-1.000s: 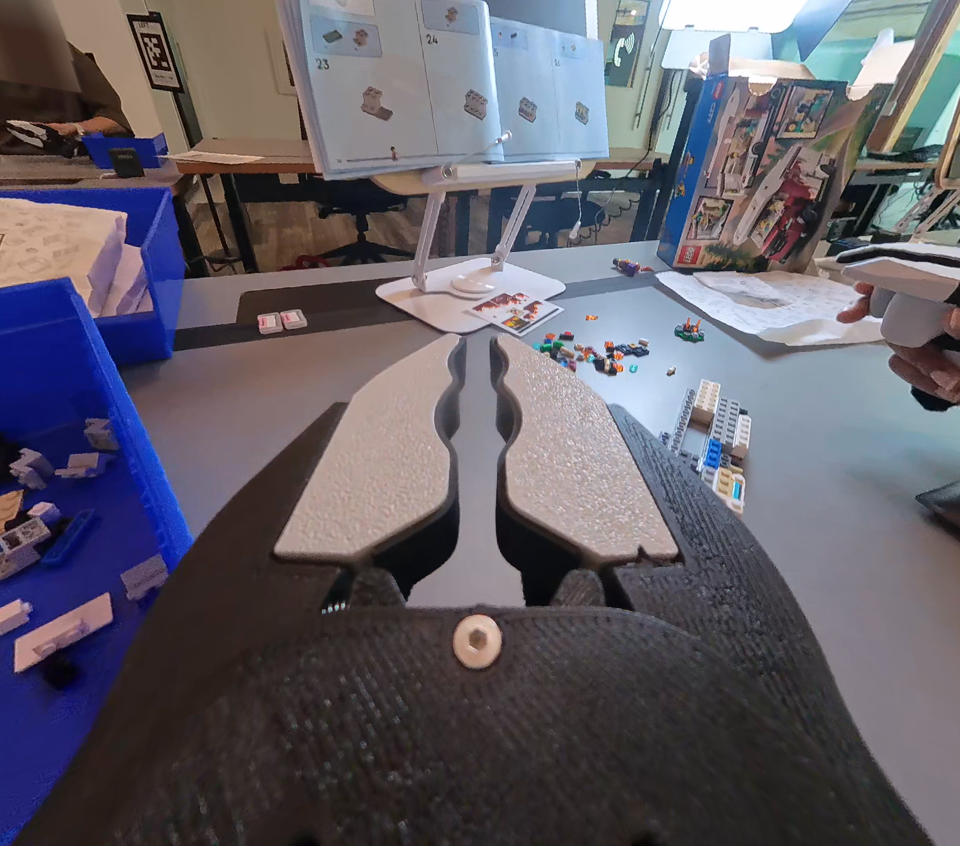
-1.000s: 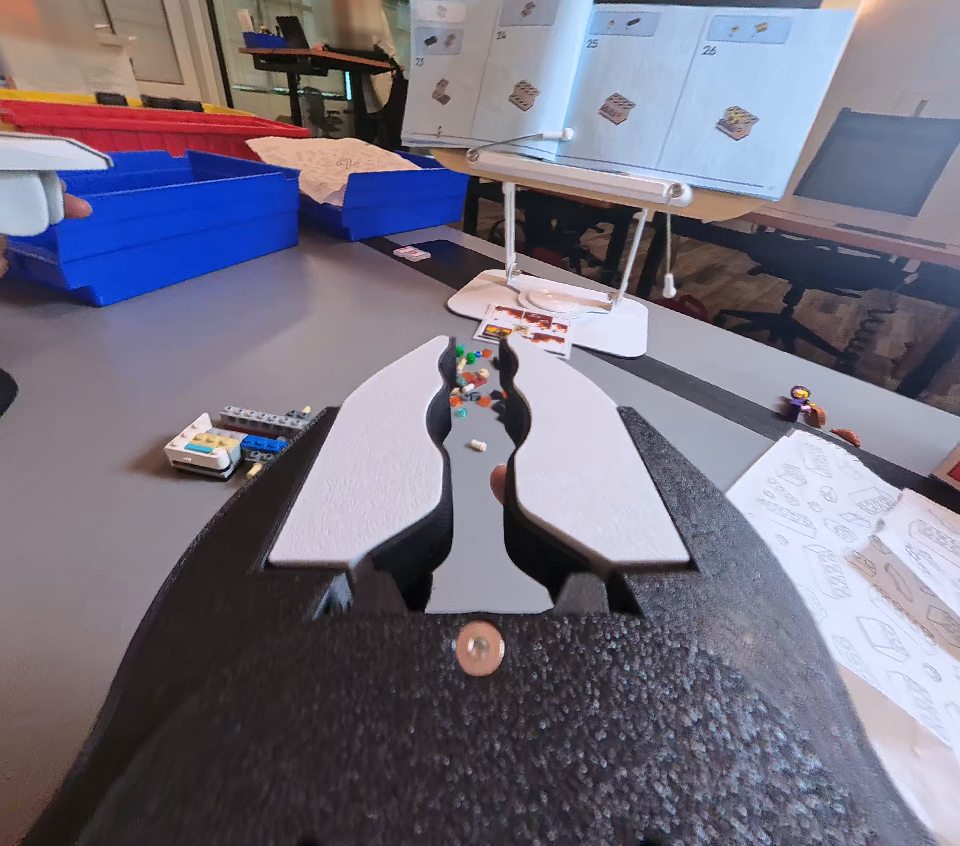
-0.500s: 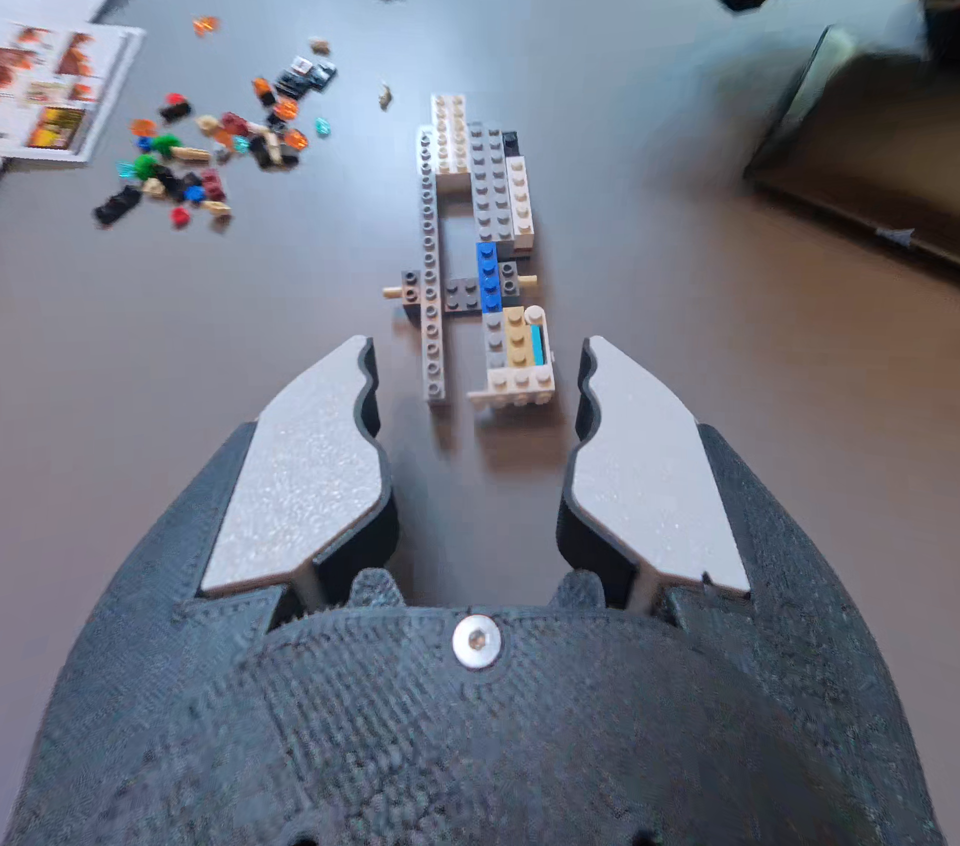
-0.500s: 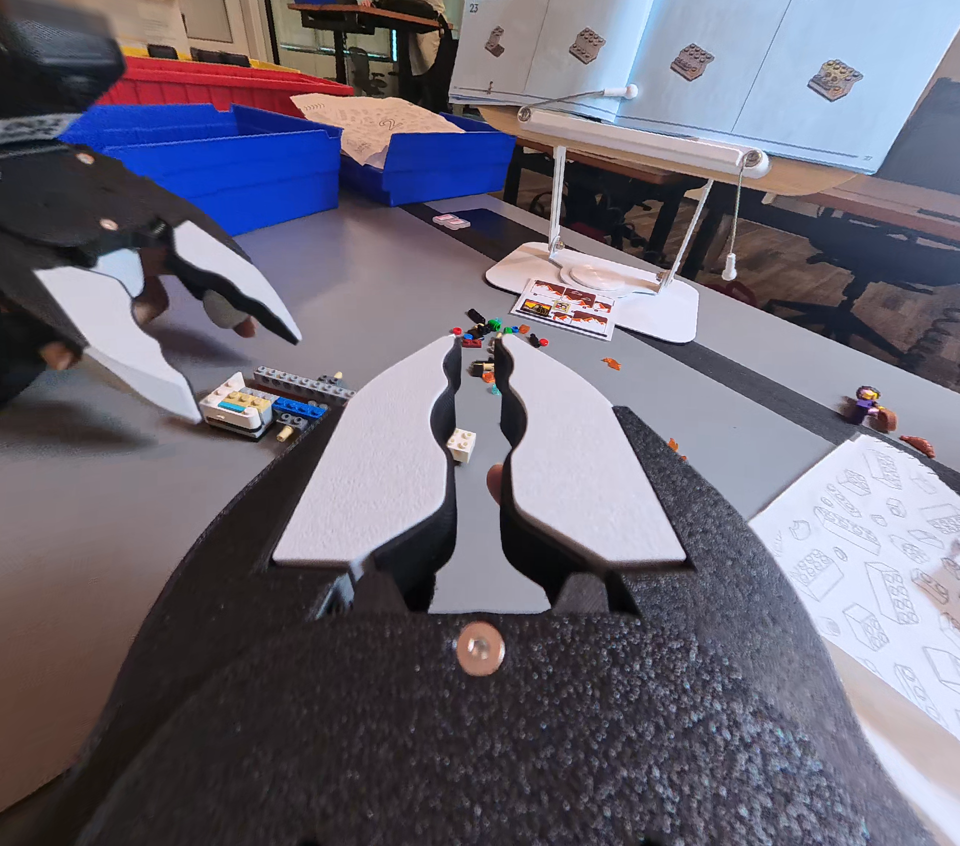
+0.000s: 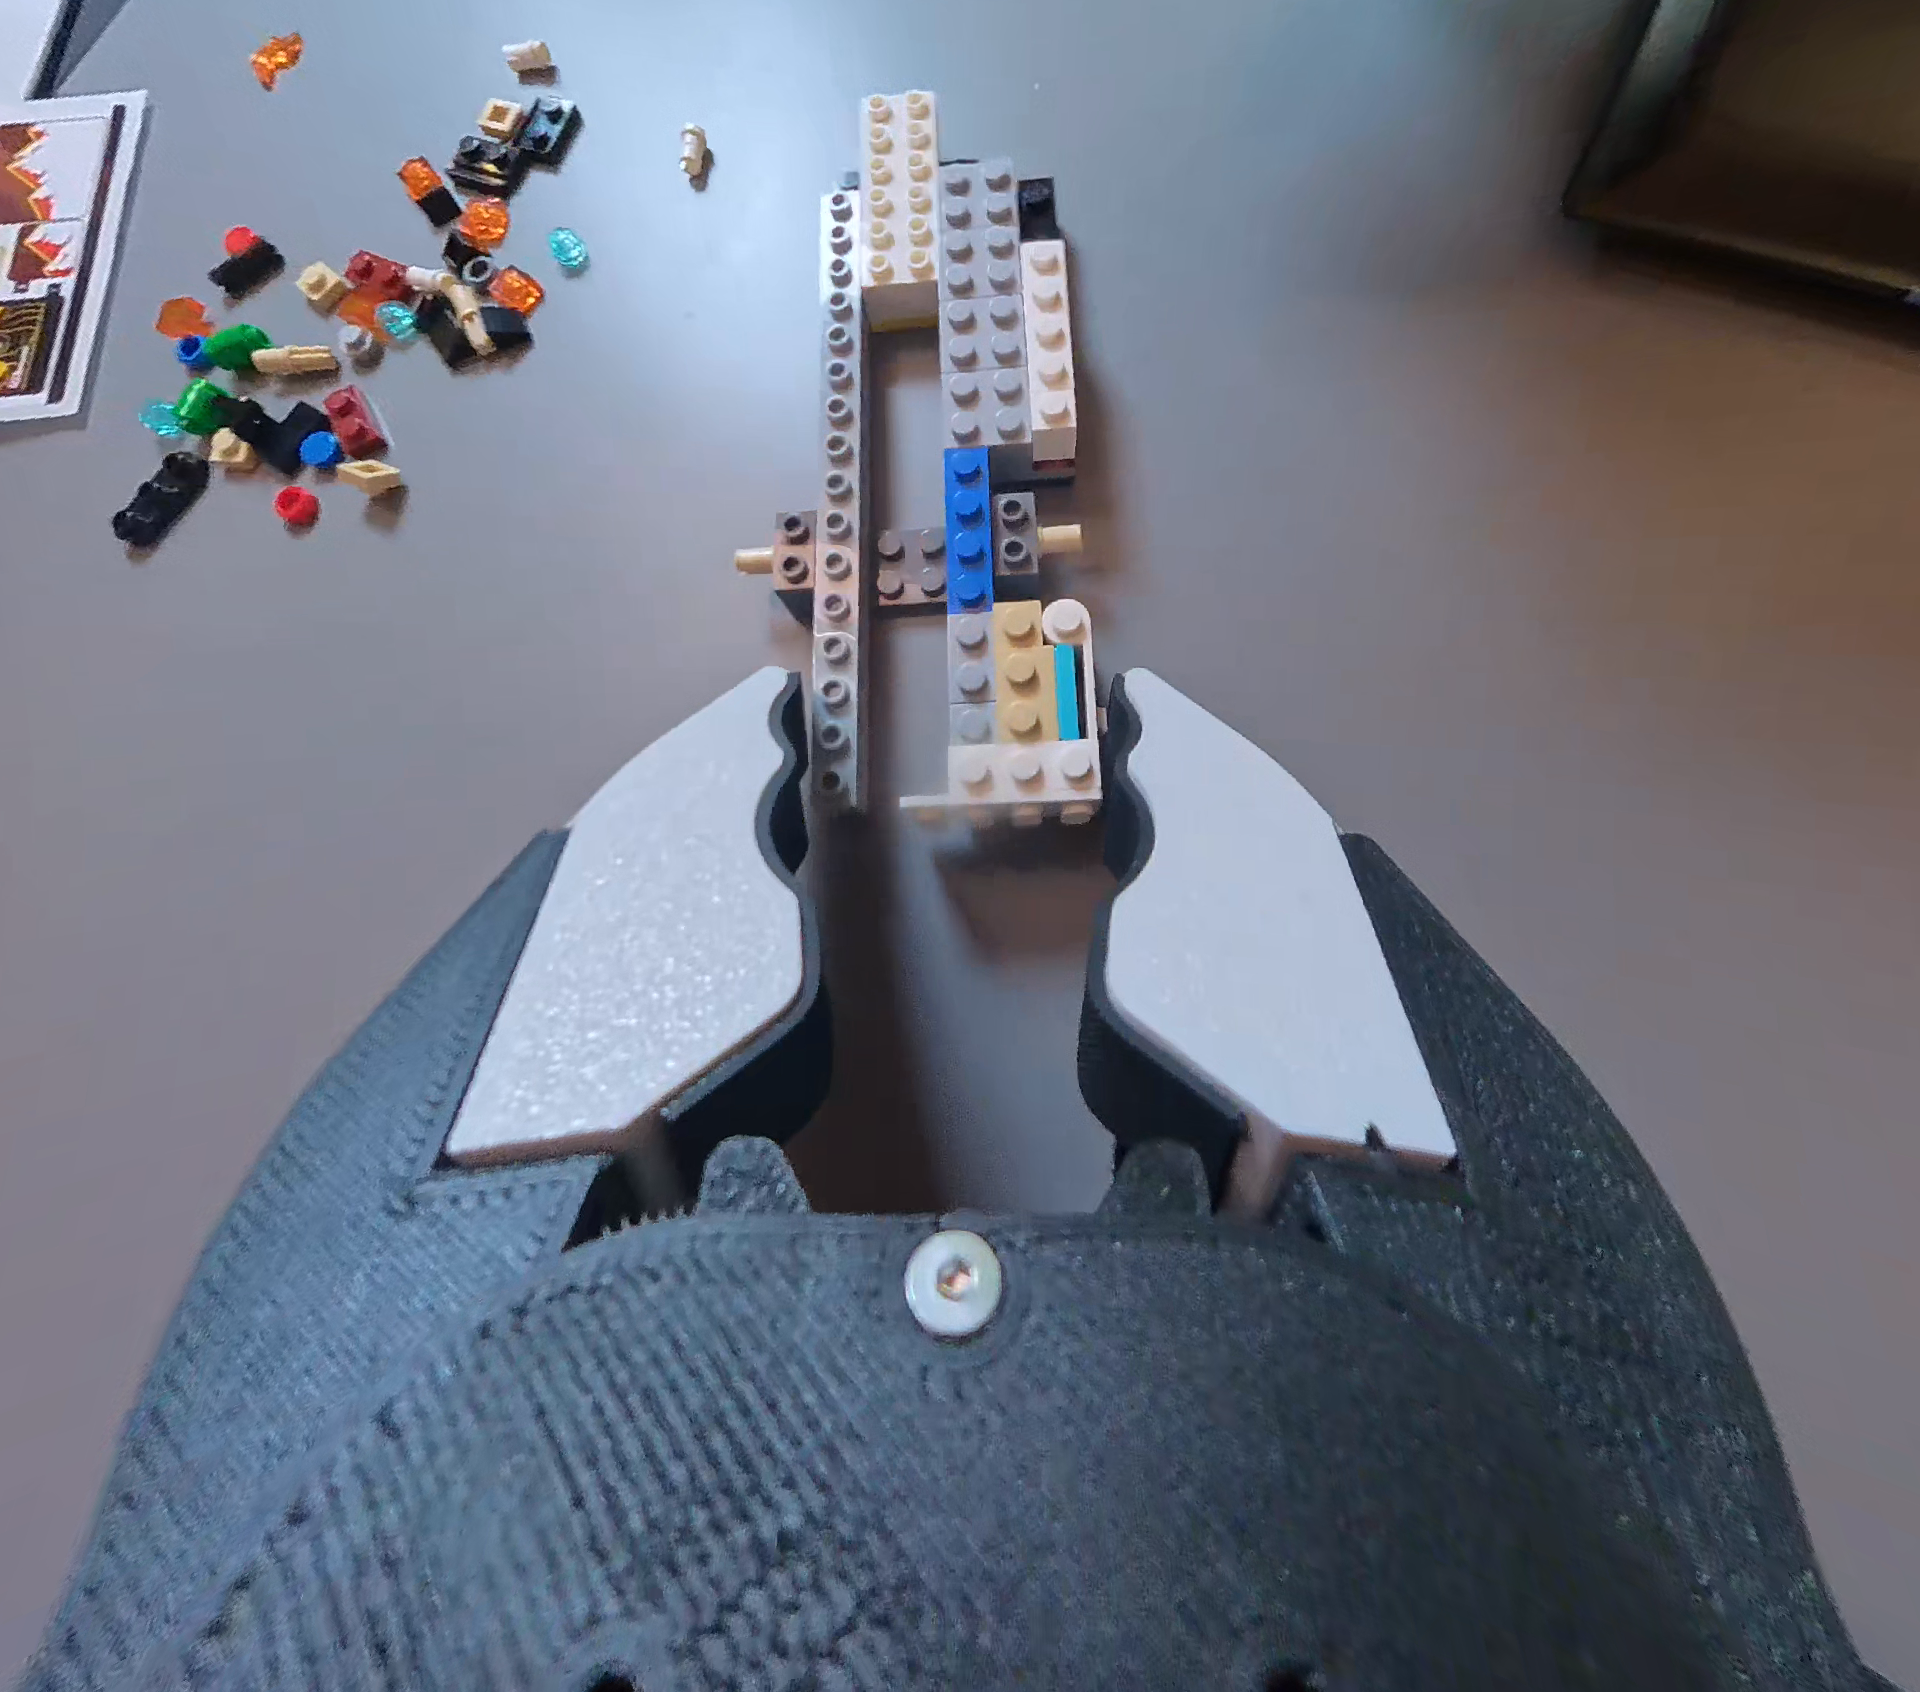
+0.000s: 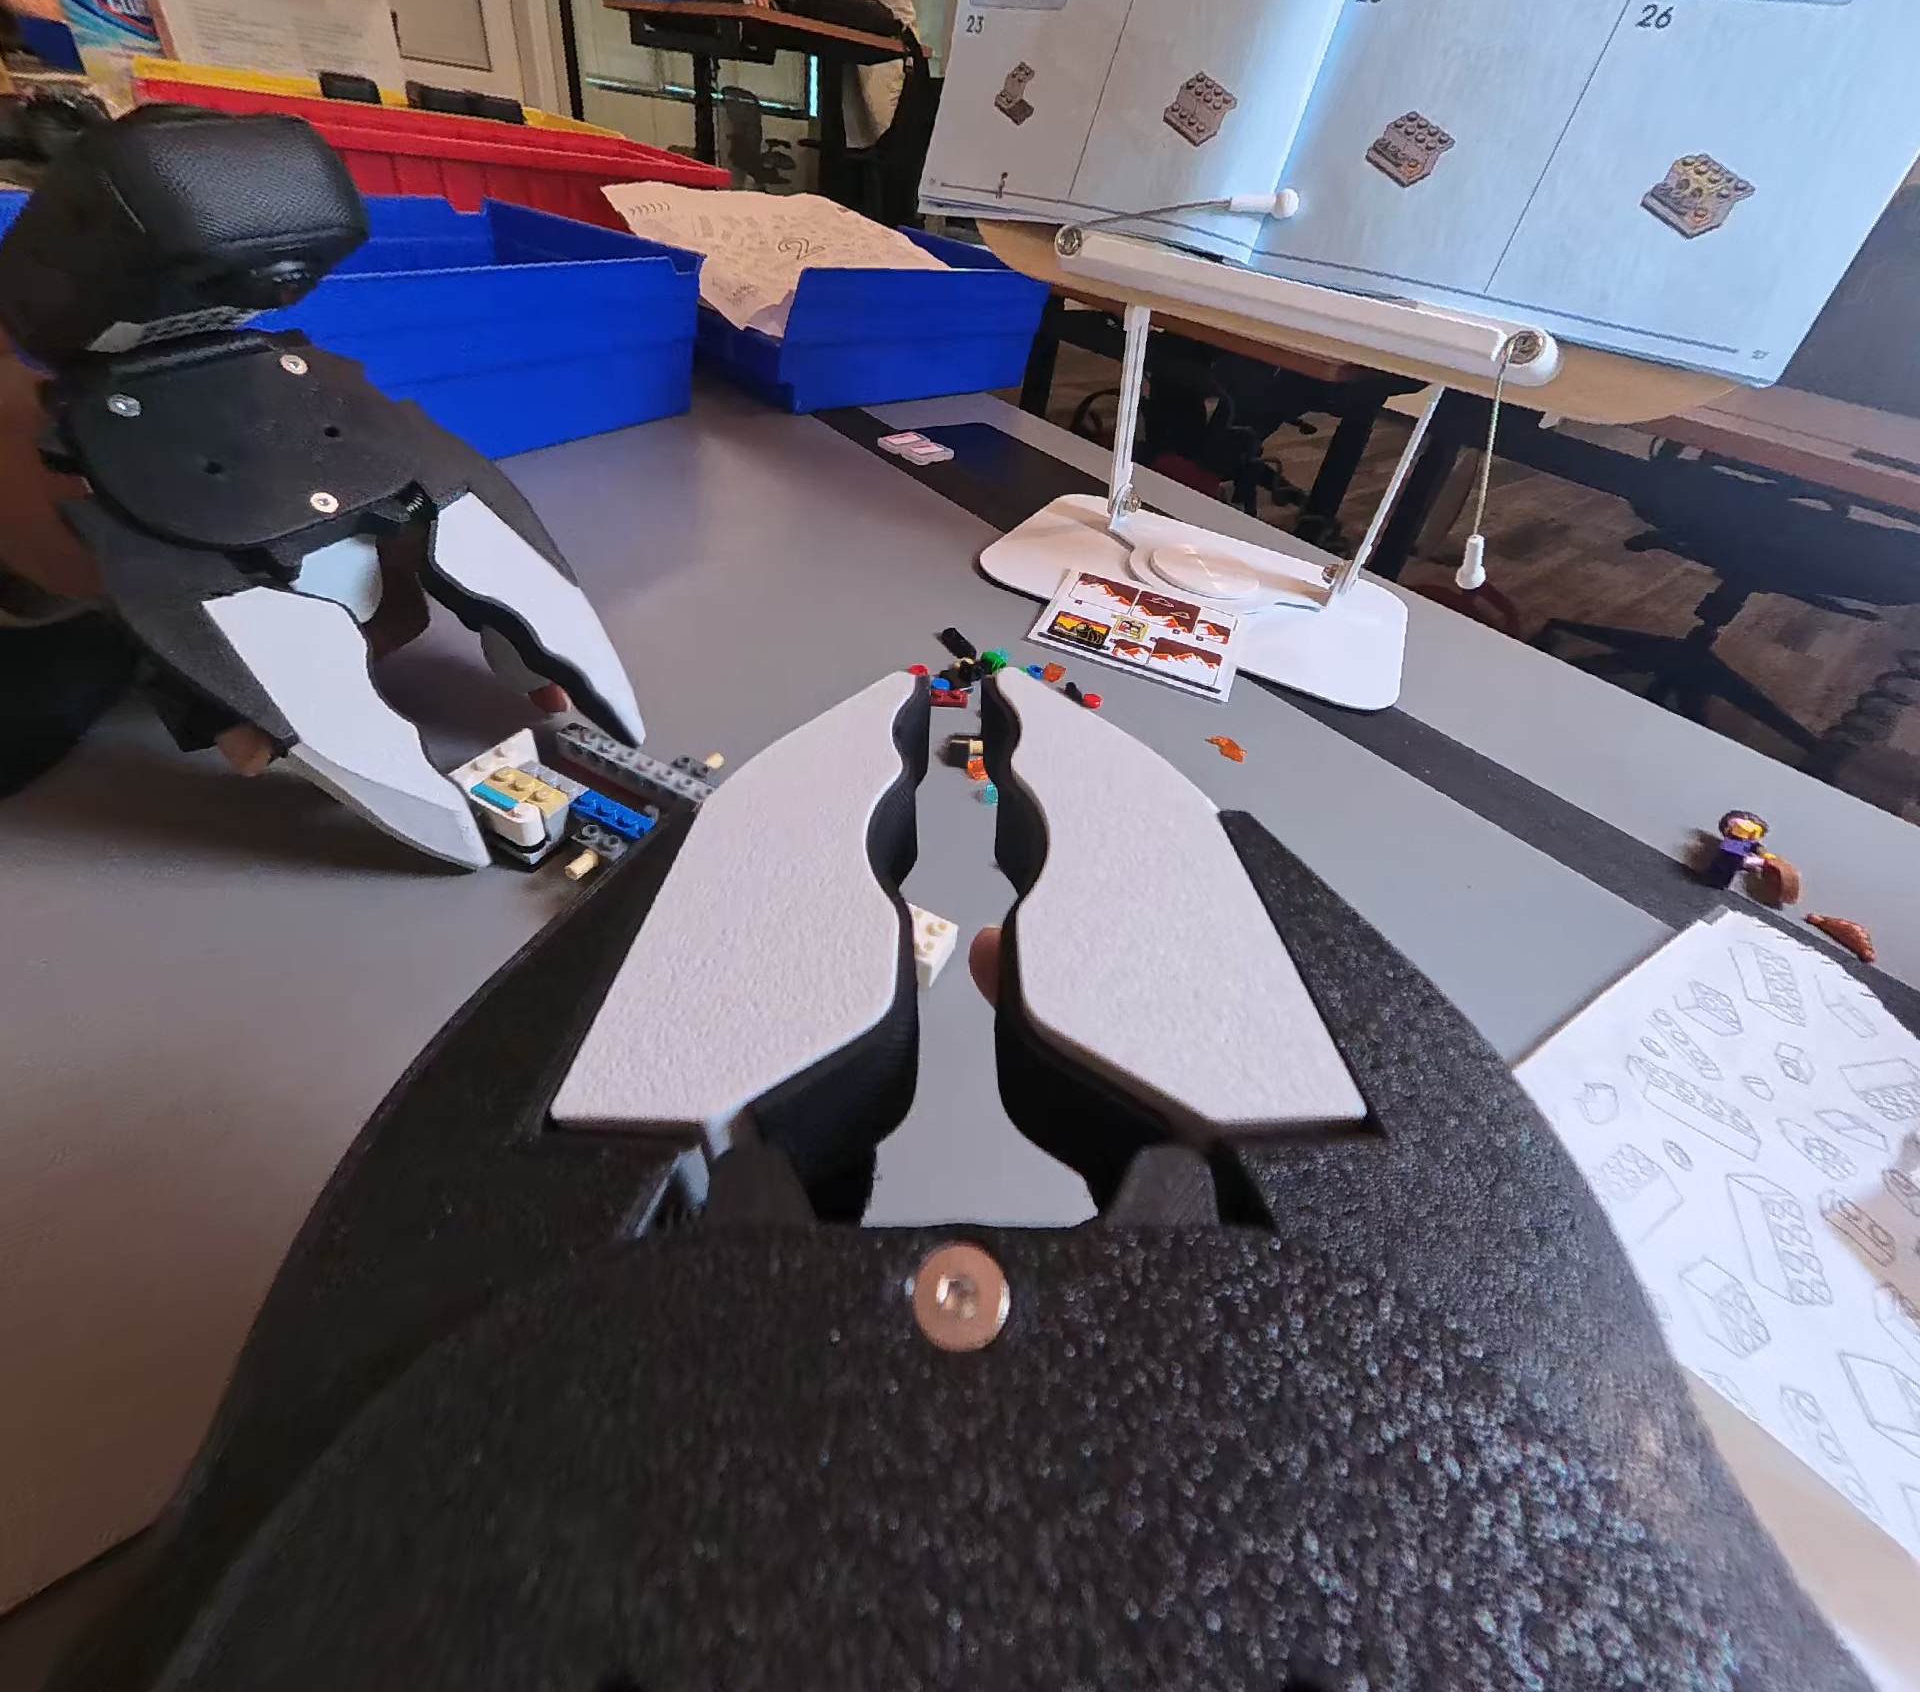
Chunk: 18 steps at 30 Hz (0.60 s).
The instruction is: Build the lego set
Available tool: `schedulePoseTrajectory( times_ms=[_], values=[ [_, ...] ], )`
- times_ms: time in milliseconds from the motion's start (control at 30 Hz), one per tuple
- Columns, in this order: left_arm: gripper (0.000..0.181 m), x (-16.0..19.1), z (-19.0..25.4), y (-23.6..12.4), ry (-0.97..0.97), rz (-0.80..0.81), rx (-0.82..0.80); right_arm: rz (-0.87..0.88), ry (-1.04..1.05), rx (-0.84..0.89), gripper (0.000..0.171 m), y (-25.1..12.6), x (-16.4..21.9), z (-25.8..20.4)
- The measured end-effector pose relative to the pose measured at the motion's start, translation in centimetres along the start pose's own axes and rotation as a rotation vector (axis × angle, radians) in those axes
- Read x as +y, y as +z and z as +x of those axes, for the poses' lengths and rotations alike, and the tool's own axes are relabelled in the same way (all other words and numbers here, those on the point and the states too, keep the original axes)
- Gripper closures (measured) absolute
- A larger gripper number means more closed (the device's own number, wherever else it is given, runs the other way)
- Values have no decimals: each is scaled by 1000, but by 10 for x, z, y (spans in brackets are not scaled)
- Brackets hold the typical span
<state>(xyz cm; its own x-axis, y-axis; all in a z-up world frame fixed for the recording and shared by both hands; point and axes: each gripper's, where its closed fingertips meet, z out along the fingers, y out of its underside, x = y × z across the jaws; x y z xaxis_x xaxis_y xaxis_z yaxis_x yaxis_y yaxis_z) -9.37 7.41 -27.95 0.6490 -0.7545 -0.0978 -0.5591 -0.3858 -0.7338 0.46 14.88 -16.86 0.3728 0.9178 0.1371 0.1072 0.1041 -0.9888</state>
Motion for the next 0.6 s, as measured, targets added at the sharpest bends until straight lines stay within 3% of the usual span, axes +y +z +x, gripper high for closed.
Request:
schedulePoseTrajectory(
  times_ms=[600],
  values=[
    [129, 11, -7, -8, -63, -24, -67, -49, 18, -1, 162, 3, 14, 1]
  ],
)
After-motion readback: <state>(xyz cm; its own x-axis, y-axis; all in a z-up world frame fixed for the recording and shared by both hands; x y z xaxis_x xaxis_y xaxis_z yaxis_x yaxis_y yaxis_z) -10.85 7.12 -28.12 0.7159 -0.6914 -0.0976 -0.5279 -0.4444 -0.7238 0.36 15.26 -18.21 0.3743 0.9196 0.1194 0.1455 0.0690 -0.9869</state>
